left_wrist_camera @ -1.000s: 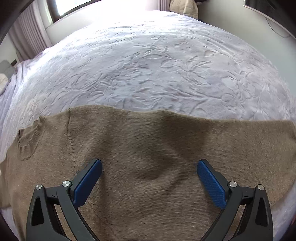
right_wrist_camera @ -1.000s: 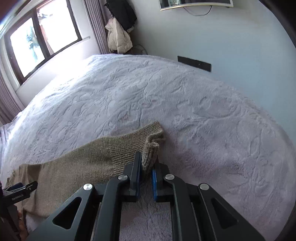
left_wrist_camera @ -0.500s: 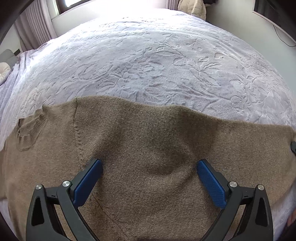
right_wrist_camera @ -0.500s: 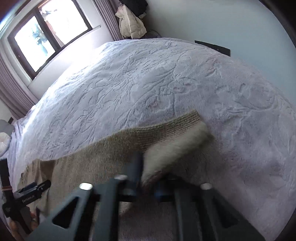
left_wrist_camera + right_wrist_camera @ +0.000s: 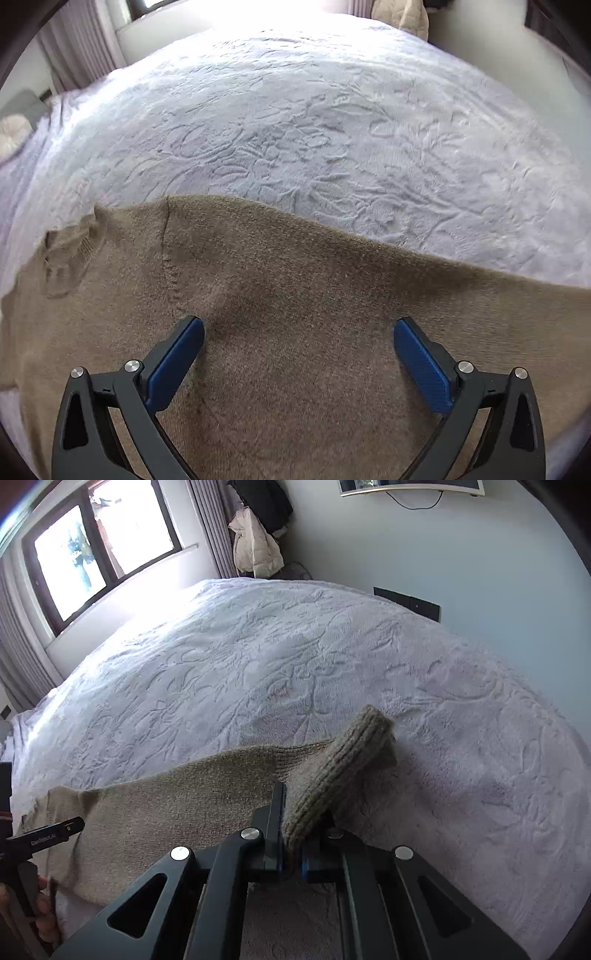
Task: Fold small clothes
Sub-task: 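Lift the sleeve and fold it across the sweater body with the right gripper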
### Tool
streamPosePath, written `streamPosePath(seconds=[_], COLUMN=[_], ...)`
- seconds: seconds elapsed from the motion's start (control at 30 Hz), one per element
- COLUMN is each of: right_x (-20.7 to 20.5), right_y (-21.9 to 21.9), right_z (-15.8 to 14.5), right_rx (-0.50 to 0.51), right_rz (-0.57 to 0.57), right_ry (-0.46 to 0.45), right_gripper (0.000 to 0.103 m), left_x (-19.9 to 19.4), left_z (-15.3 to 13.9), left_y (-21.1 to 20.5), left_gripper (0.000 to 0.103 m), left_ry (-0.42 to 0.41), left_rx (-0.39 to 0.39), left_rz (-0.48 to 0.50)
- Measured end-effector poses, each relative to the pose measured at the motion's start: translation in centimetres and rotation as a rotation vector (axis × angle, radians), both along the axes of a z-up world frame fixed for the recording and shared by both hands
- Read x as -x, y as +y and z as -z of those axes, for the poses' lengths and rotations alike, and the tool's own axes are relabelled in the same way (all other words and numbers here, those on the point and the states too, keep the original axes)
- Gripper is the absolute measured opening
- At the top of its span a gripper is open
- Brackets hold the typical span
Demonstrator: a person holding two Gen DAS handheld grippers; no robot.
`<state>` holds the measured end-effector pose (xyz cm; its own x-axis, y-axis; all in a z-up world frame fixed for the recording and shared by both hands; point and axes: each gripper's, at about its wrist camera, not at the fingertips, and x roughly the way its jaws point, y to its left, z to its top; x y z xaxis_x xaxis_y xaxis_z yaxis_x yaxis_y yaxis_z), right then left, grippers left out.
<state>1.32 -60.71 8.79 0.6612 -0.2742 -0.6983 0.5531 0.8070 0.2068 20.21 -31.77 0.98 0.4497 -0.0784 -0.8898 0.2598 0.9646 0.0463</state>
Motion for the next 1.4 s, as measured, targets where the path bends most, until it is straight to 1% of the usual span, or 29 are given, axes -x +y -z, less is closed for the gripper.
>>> streamPosePath(seconds=[0.03,0.07,0.13,0.17,0.2,0.23,0.27,0.3,0.33,0.43,0.5,0.53,0.63,0.67,0.7,0.73,0.77,0.83,0.93,1.0,1.1,1.17,1.27,1.33,1.4], right_x=[0.2,0.3,0.1,-0.1,-0.4,-0.5,-0.7,-0.8,-1.0,-2.3,-3.5,-3.9,-5.8,-6.4,-7.1,-7.7,-8.4,-10.0,-11.9,-13.0,-14.7,-15.7,-17.3,-18.4,-19.1], right_y=[0.3,0.5,1.2,1.6,2.1,3.1,4.1,5.1,6.2,9.7,12.9,14.1,19.8,21.4,23.6,25.1,27.3,31.8,38.2,41.7,48.1,51.1,55.9,58.3,60.5], right_z=[-0.6,-1.0,-2.0,-2.6,-3.3,-4.5,-5.5,-6.3,-7.2,-9.9,-11.8,-12.4,-14.7,-15.2,-15.7,-15.9,-16.3,-16.7,-16.1,-15.5,-14.2,-12.7,-9.5,-6.7,-3.9], right_rx=[0.015,0.025,0.038,0.043,0.057,0.088,0.118,0.141,0.165,0.222,0.252,0.263,0.304,0.311,0.317,0.319,0.321,0.321,0.317,0.314,0.302,0.283,0.237,0.219,0.225], right_rz=[-0.001,-0.001,-0.004,-0.010,-0.017,-0.028,-0.042,-0.053,-0.066,-0.113,-0.158,-0.174,-0.253,-0.276,-0.306,-0.328,-0.359,-0.422,-0.515,-0.568,-0.661,-0.704,-0.761,-0.789,-0.814], right_ry=[-0.011,-0.014,-0.019,-0.024,-0.031,-0.043,-0.056,-0.066,-0.077,-0.100,-0.119,-0.126,-0.160,-0.166,-0.175,-0.181,-0.188,-0.196,-0.193,-0.188,-0.179,-0.163,-0.110,-0.064,-0.014], right_gripper=[0.006,0.006,0.006,0.006,0.006,0.006,0.006,0.006,0.006,0.006,0.006,0.006,0.006,0.006,0.006,0.006,0.006,0.006,0.006,0.006,0.006,0.006,0.006,0.006,0.006], left_x=[0.1,0.0,0.1,0.3,0.5,0.5,0.9,1.1,1.3,2.0,1.6,1.6,0.9,0.8,0.5,0.5,0.4,-0.1,-0.7,-0.8,-0.7,-0.1,0.9,1.7,2.2], left_z=[0.0,0.6,1.7,1.5,1.0,0.4,-0.5,-1.0,-1.5,-2.7,-3.7,-3.9,-4.0,-4.0,-3.8,-3.8,-3.6,-3.4,-3.0,-3.1,-3.0,-3.0,-2.8,-2.6,-2.3], left_y=[0.6,0.9,0.5,0.5,0.8,1.3,2.5,3.4,4.3,8.0,10.2,11.6,15.6,17.7,18.2,19.7,21.9,24.3,29.0,32.9,38.4,41.5,46.4,49.6,51.6], left_gripper=[0.103,0.103,0.103,0.103,0.103,0.103,0.103,0.103,0.103,0.103,0.103,0.103,0.103,0.103,0.103,0.103,0.103,0.103,0.103,0.103,0.103,0.103,0.103,0.103,0.103], left_ry=[0.002,0.013,0.045,0.035,0.036,0.046,0.049,0.044,0.032,-0.007,-0.016,-0.020,-0.022,-0.024,-0.025,-0.024,-0.022,-0.019,-0.018,-0.023,-0.024,-0.028,-0.040,-0.045,-0.047], left_rx=[0.003,-0.037,-0.080,-0.085,-0.074,-0.047,0.002,0.022,0.033,0.032,0.033,0.037,0.054,0.055,0.055,0.056,0.059,0.066,0.076,0.090,0.117,0.126,0.143,0.164,0.174], left_rz=[-0.019,-0.037,0.011,0.030,0.041,0.040,0.031,0.024,0.014,-0.006,-0.022,-0.033,-0.067,-0.087,-0.098,-0.113,-0.133,-0.162,-0.221,-0.275,-0.359,-0.402,-0.481,-0.539,-0.576])
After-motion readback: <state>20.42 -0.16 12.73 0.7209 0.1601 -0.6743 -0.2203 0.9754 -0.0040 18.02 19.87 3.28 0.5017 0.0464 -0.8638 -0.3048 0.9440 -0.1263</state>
